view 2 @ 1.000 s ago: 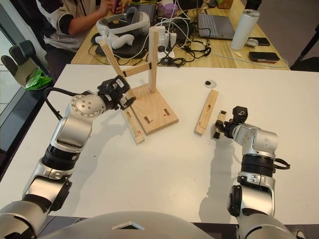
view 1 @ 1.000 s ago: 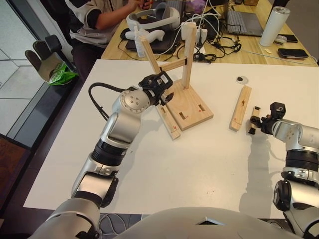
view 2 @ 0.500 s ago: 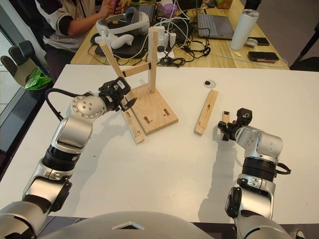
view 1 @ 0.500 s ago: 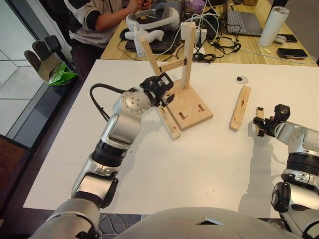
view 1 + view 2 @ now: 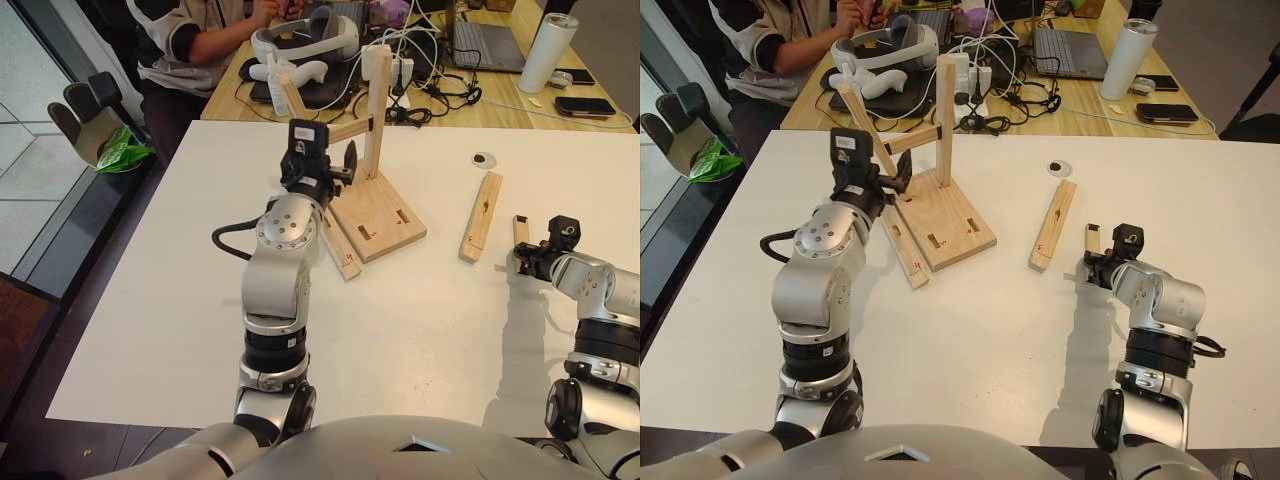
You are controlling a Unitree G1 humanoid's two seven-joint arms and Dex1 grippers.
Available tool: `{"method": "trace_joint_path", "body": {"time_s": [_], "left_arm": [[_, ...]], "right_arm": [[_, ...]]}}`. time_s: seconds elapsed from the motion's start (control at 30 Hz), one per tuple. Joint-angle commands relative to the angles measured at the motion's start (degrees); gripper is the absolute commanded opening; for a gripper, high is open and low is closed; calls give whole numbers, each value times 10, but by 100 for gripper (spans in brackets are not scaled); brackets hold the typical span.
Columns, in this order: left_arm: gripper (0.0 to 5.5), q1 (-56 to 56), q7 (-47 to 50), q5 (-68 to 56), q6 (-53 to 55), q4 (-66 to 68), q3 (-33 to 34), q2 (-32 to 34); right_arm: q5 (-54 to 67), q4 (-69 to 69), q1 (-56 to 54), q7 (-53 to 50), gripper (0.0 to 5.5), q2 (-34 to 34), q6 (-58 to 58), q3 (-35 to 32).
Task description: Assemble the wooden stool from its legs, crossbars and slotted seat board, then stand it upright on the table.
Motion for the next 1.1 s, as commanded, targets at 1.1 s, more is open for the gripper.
{"method": "trace_joint_path", "body": {"time_s": [1.1], "left_arm": [[368,-113,-163,-396,115,55,63,165]], "right_arm": [[29,-287,-31,48,130,145,-309,217]]}}
